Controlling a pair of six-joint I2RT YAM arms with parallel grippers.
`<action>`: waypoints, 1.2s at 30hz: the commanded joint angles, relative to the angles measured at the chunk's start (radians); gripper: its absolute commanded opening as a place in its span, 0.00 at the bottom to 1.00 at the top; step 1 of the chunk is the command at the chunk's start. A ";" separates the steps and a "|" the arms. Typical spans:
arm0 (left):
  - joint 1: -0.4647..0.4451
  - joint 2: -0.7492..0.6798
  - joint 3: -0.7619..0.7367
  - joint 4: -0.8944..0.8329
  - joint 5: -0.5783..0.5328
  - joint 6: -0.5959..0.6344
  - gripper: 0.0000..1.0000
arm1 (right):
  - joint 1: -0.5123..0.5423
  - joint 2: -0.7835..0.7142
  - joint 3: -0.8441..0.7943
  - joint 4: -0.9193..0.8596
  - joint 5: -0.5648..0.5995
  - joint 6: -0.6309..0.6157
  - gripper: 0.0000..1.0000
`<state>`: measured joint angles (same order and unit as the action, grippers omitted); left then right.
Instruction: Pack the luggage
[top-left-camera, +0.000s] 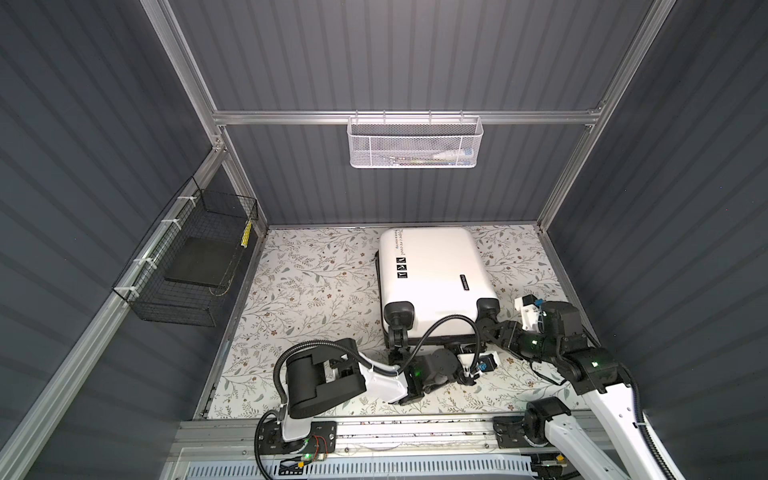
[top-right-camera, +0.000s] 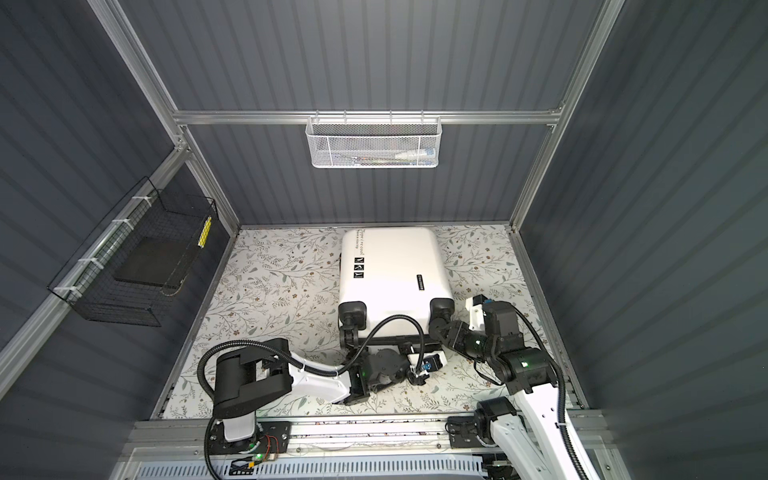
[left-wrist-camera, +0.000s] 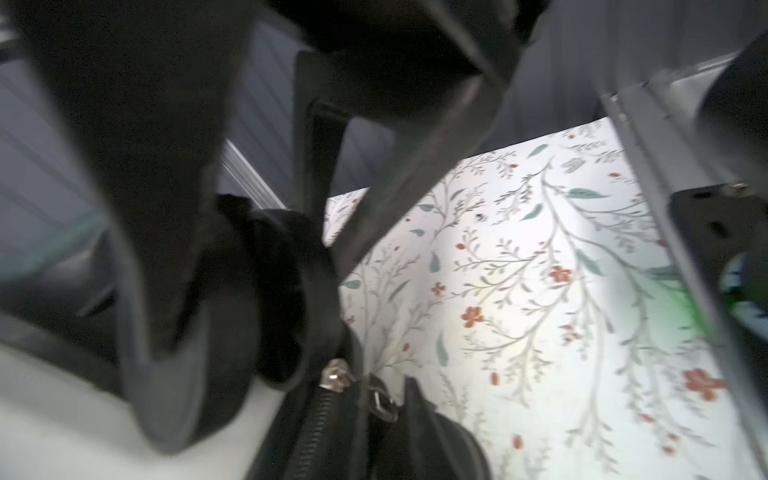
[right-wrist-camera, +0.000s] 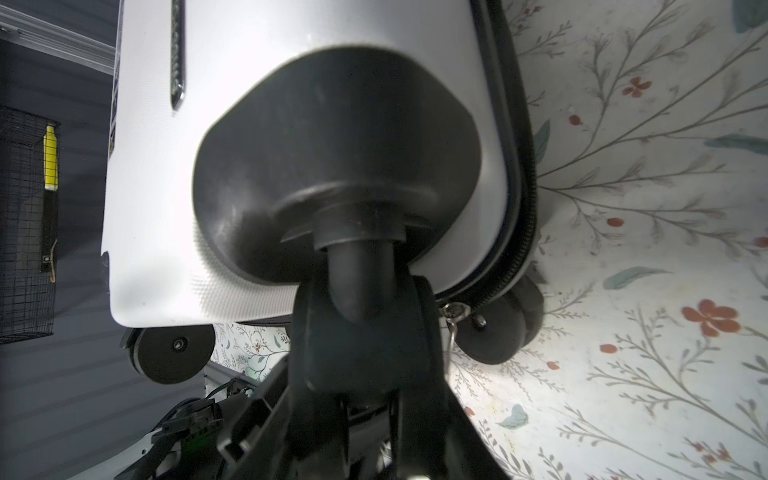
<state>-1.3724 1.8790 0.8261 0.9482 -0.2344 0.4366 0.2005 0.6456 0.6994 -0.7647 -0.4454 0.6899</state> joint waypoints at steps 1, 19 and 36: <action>-0.025 -0.075 -0.066 0.061 -0.015 -0.018 0.42 | 0.008 0.009 -0.016 0.081 -0.036 0.019 0.00; 0.168 -0.492 -0.004 -0.544 -0.357 -0.469 1.00 | 0.169 0.089 -0.027 0.240 0.016 0.127 0.00; 0.468 -0.593 0.140 -0.868 -0.230 -0.660 1.00 | 0.439 0.468 0.198 0.459 0.177 0.124 0.37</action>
<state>-0.9245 1.2873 0.9173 0.1474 -0.4911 -0.2028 0.6209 1.1137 0.8421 -0.3901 -0.2867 0.9302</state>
